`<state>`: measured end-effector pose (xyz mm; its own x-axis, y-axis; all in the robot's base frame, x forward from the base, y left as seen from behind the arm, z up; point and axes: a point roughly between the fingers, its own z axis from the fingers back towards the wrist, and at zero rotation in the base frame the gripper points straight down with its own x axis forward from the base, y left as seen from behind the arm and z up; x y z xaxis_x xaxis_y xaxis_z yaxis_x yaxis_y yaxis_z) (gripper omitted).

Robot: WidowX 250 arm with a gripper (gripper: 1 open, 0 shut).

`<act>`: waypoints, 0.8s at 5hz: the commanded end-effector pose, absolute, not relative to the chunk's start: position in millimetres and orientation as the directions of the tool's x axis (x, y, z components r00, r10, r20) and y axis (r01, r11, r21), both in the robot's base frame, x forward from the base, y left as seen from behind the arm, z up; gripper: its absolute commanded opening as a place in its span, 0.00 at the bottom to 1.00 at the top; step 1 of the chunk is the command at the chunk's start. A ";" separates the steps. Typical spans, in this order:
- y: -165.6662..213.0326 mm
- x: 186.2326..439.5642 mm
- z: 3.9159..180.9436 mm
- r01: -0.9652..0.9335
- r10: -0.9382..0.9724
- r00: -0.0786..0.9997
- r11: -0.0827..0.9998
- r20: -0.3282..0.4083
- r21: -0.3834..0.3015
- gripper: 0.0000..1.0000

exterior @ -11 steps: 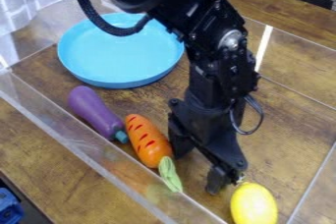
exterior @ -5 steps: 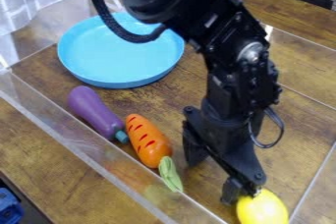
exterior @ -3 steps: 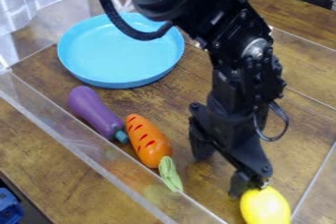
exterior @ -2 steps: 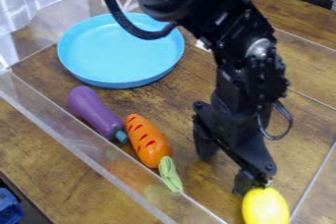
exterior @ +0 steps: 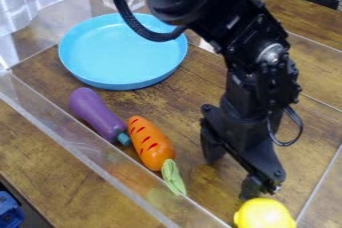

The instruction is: Remove the carrot from the blue tray and put it on the table

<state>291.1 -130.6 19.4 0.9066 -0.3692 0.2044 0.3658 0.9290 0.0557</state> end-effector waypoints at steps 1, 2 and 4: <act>-134.0 290.9 19.6 0.381 -0.385 0.899 0.922 0.209 0.062 1.00; -132.6 291.2 19.1 0.382 -0.387 0.899 0.922 0.206 0.067 1.00; -129.4 291.8 17.4 0.383 -0.391 0.898 0.921 0.201 0.077 1.00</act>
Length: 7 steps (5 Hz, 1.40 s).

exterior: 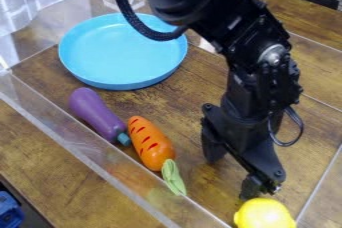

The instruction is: Remove the carrot from the blue tray and put it on the table

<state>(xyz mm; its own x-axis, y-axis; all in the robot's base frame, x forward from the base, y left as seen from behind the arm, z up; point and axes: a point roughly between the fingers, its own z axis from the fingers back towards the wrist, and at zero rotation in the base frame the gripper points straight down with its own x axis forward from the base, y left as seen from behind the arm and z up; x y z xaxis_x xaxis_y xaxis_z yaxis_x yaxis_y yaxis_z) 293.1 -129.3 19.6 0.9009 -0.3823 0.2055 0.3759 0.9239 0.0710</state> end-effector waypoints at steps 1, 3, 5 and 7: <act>-127.8 292.1 16.6 0.384 -0.393 0.898 0.920 0.198 0.081 1.00; -124.3 292.6 14.8 0.387 -0.397 0.897 0.918 0.193 0.091 1.00; -121.1 293.3 14.2 0.388 -0.400 0.897 0.916 0.187 0.099 1.00; -118.2 294.0 13.5 0.389 -0.403 0.897 0.915 0.182 0.107 1.00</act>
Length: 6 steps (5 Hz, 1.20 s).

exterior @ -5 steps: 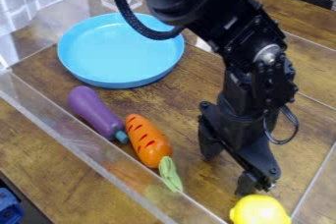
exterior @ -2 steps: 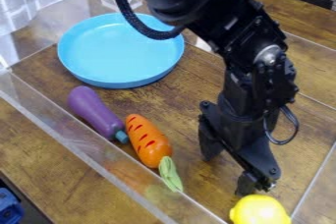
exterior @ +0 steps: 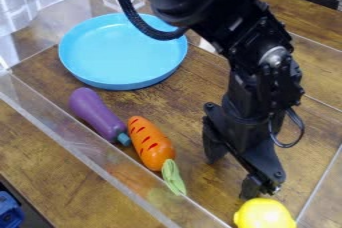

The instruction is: Remove the carrot from the blue tray and put it on the table

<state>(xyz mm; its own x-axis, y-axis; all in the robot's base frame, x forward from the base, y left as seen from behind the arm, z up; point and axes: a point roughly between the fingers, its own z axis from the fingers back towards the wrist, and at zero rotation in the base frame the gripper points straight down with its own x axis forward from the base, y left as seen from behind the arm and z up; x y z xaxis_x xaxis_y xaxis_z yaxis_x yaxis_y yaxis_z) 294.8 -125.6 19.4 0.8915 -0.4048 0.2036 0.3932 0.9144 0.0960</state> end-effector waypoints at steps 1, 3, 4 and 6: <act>-117.0 294.3 12.9 0.390 -0.404 0.897 0.914 0.179 0.111 1.00; -114.6 294.8 12.1 0.390 -0.406 0.897 0.913 0.174 0.118 1.00; -109.6 295.3 11.4 0.351 -0.366 0.916 0.930 0.165 0.113 1.00; -98.8 296.1 11.2 0.266 -0.279 0.949 0.958 0.147 0.103 1.00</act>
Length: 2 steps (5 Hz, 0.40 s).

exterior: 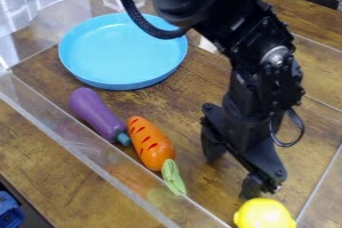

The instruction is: Remove the carrot from the blue tray and put it on the table

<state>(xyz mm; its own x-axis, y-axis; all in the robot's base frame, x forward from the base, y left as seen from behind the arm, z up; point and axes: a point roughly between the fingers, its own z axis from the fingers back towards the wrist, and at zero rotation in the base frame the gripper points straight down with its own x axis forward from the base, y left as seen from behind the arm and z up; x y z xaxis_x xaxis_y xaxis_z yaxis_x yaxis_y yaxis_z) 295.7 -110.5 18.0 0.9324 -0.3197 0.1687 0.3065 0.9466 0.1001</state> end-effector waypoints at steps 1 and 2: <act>-92.7 296.6 11.9 0.221 -0.233 0.962 0.970 0.139 0.100 1.00; -87.1 296.7 12.9 0.180 -0.191 0.973 0.979 0.130 0.096 1.00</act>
<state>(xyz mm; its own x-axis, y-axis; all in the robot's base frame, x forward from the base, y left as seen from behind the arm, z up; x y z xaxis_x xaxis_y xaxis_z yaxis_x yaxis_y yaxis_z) 296.3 -100.1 17.8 0.9604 -0.2349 0.1498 0.2234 0.9706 0.0892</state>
